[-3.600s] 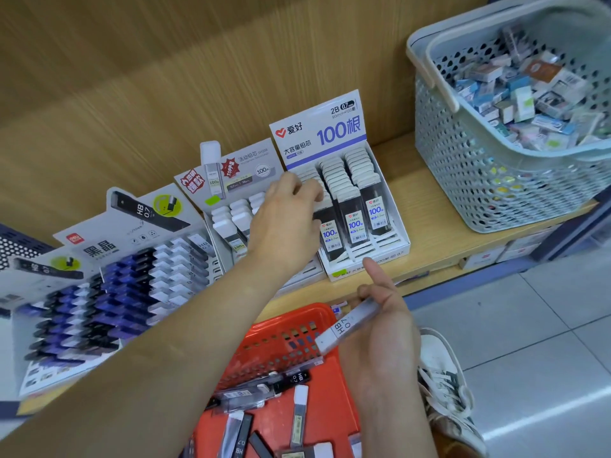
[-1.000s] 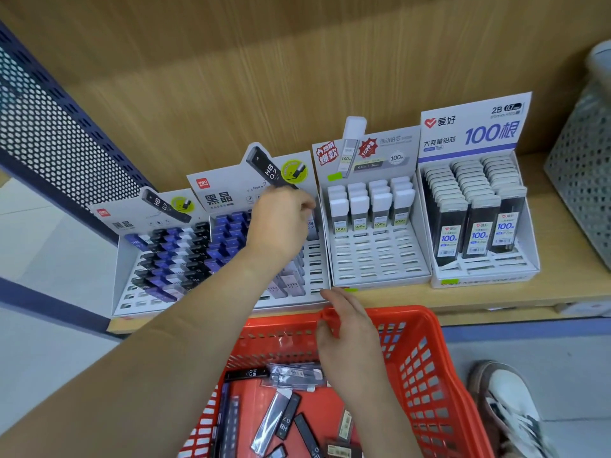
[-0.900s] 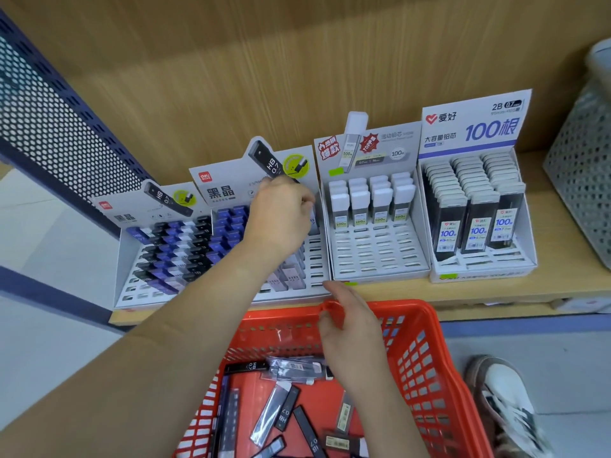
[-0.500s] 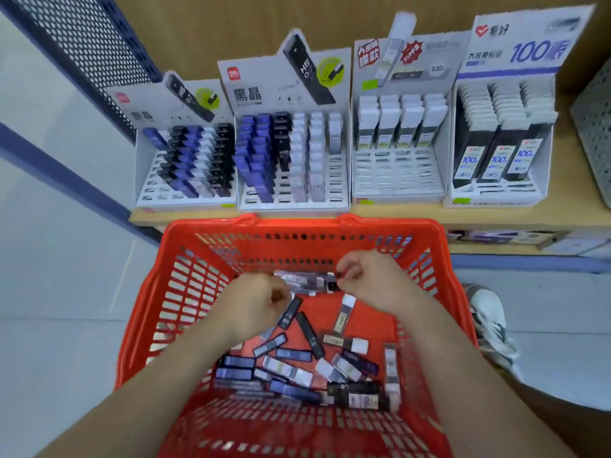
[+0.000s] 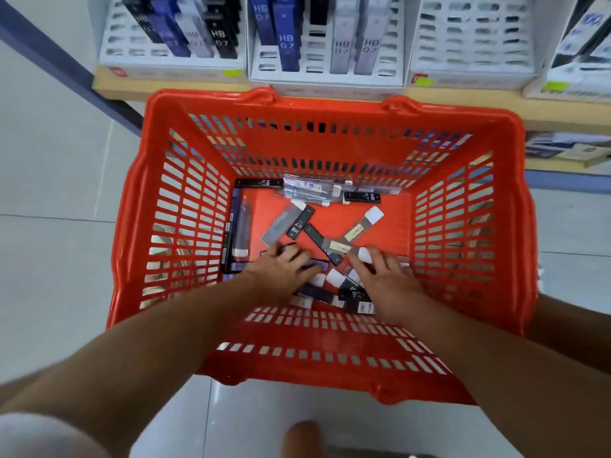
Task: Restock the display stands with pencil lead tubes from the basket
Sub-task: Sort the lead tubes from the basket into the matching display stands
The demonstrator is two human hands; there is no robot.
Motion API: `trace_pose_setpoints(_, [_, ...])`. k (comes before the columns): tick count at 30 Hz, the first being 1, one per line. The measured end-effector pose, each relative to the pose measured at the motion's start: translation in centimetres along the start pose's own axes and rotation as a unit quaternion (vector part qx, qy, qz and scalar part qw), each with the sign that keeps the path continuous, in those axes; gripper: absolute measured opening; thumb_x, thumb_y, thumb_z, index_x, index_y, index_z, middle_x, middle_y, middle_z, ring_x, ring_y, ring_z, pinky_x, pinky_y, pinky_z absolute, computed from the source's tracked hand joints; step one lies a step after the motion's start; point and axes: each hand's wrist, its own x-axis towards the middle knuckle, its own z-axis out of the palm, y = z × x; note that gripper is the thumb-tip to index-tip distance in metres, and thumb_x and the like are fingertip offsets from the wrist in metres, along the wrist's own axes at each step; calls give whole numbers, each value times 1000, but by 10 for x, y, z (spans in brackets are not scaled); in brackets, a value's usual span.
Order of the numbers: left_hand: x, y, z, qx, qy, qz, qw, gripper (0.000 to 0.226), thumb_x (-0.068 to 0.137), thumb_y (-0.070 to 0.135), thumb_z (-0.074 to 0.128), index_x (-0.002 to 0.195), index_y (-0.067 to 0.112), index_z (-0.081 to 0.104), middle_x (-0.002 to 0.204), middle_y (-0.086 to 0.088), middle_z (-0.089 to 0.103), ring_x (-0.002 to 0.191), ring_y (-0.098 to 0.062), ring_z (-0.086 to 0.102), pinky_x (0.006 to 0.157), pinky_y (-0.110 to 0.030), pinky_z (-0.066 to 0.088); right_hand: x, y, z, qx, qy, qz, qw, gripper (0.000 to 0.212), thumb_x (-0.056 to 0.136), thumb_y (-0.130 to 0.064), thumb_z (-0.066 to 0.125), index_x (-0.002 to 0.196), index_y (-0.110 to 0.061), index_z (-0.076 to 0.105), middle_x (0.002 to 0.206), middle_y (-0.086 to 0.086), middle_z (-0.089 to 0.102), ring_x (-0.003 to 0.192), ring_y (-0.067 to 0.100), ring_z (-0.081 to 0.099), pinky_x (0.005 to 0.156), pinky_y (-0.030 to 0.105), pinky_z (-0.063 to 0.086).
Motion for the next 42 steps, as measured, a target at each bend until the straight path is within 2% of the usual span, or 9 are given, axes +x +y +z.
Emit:
trace_pose_setpoints(3, [4, 3, 9, 18, 22, -10, 1000, 72, 95, 63, 26, 151, 24, 5, 154, -10, 17, 142, -30, 13, 113, -58, 16, 9, -12, 8, 0, 44, 6, 999, 126, 73, -36, 82, 153, -34, -16, 160, 7, -6, 142, 36, 15, 110, 50, 33])
trace_pose_setpoints(7, [11, -5, 1, -20, 56, -75, 995, 75, 94, 47, 45, 151, 19, 6, 149, -7, 23, 135, -27, 23, 111, -46, 25, 18, -16, 7, 25, 72, 11, 997, 123, 73, -48, 79, 154, -30, -12, 158, 7, 6, 141, 30, 21, 106, 47, 40])
trace_pose_setpoints(10, [15, -11, -3, -15, 73, -117, 990, 86, 86, 41, 59, 150, 14, 8, 143, -7, 29, 129, -26, 30, 105, -40, 30, 19, -14, 4, 60, 91, 24, 994, 120, 74, -42, 79, 155, -25, -9, 156, 10, 14, 136, 31, 29, 102, 46, 42])
trace_pose_setpoints(15, [16, 0, -9, -11, 39, -142, 989, 90, 88, 48, 54, 149, 4, 4, 140, -17, 28, 127, -33, 29, 101, -45, 38, 20, -9, 9, 111, 95, 36, 989, 118, 72, -36, 81, 153, -37, -4, 143, 10, 29, 126, 30, 35, 97, 45, 45])
trace_pose_setpoints(21, [19, 3, -15, -2, 72, -145, 987, 55, 103, 27, 24, 148, 1, 9, 140, -21, 32, 126, -35, 36, 87, -44, 47, 19, -12, 13, 127, 105, 38, 986, 104, 82, -27, 72, 153, -44, -2, 127, 10, 37, 121, 29, 38, 92, 42, 48])
trace_pose_setpoints(29, [16, 10, -16, -80, 20, -132, 988, 70, 99, 27, 41, 151, 15, -3, 146, -16, 25, 132, -32, 31, 104, -43, 39, 27, -8, 4, 249, 137, 117, 952, 100, 76, -20, 79, 151, -34, 15, 126, 12, 47, 114, 30, 53, 91, 40, 49])
trace_pose_setpoints(33, [26, 5, -16, -201, -10, -172, 964, 55, 97, 24, 46, 144, 17, 18, 142, -16, 36, 126, -33, 43, 103, -42, 39, 32, -5, -9, 333, 140, 157, 919, 70, 83, -24, 71, 142, -25, 34, 100, 4, 66, 91, 28, 67, 73, 33, 55])
trace_pose_setpoints(38, [25, -4, -20, -262, 46, -227, 937, 44, 92, 16, 52, 131, 11, 33, 130, -17, 43, 113, -35, 53, 94, -43, 46, 40, -2, -14, 478, 121, 181, 851, 48, 89, -21, 62, 133, -24, 41, 100, 2, 67, 96, 30, 65, 75, 34, 49])
trace_pose_setpoints(42, [17, -20, -25, -447, 123, -286, 839, 42, 88, 5, 53, 129, 14, 48, 121, -14, 58, 100, -29, 61, 78, -28, 48, 40, -4, -15, 555, 101, 161, 810, 60, 91, -13, 58, 138, -39, 32, 94, -2, 65, 82, 24, 66, 70, 43, 58])
